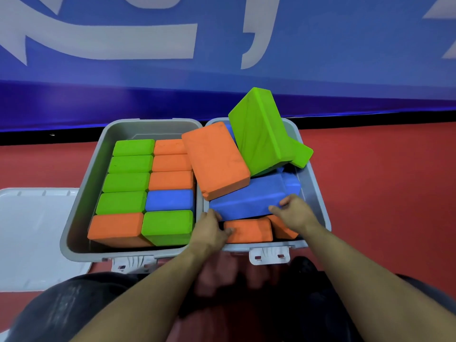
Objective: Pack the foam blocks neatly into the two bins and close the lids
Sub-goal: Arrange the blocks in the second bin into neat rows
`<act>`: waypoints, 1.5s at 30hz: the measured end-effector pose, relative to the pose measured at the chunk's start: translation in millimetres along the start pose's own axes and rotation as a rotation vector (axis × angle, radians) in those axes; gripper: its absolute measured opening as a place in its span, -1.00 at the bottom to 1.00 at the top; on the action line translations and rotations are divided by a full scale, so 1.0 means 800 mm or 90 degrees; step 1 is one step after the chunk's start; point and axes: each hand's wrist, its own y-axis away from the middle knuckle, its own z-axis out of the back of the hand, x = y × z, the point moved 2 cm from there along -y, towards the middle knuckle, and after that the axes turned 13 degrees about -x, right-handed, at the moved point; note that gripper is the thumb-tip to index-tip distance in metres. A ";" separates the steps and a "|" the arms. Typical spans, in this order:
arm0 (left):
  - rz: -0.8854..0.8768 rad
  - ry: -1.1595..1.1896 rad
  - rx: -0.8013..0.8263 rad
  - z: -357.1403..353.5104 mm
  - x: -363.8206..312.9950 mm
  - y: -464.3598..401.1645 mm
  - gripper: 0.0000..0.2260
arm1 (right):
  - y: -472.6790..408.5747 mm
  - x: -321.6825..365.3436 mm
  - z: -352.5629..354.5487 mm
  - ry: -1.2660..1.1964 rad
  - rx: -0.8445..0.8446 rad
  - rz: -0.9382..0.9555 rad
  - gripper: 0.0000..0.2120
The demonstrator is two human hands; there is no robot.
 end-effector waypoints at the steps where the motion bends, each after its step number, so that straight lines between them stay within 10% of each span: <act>1: -0.044 -0.025 0.034 -0.008 -0.002 0.006 -0.55 | 0.004 -0.007 -0.003 0.040 0.016 0.020 -0.67; 9: -0.101 -0.074 0.081 -0.044 -0.017 0.009 -0.40 | 0.022 -0.051 -0.010 0.036 0.155 -0.047 -0.28; 14: -0.046 -0.032 0.057 -0.055 -0.021 -0.006 -0.39 | -0.006 -0.034 -0.007 -0.197 0.101 -0.100 -0.70; 21: -0.124 -0.118 0.089 -0.059 -0.010 -0.021 -0.39 | -0.036 -0.073 -0.022 0.059 0.185 -0.027 -0.21; 26: -0.216 -0.233 0.095 -0.059 -0.010 -0.033 -0.40 | -0.050 -0.080 -0.030 0.042 0.182 -0.008 -0.27; 33: -0.215 -0.221 0.090 -0.057 -0.009 -0.038 -0.43 | -0.047 -0.041 -0.020 -0.286 0.334 -0.199 -0.19; 36: -0.208 -0.242 0.108 -0.051 -0.016 -0.033 -0.44 | -0.056 -0.024 -0.022 -0.329 0.238 -0.270 0.04; 39: -0.167 -0.170 -0.012 -0.026 -0.039 -0.030 -0.66 | -0.052 -0.013 -0.019 -0.325 0.148 -0.281 0.16; 43: -0.290 -0.039 -0.370 0.019 -0.079 -0.035 -0.73 | -0.036 0.003 0.006 -0.392 0.138 -0.332 -0.23; 45: -0.251 -0.060 -0.375 0.024 -0.081 -0.044 -0.63 | -0.028 0.011 0.023 -0.383 0.105 -0.343 -0.29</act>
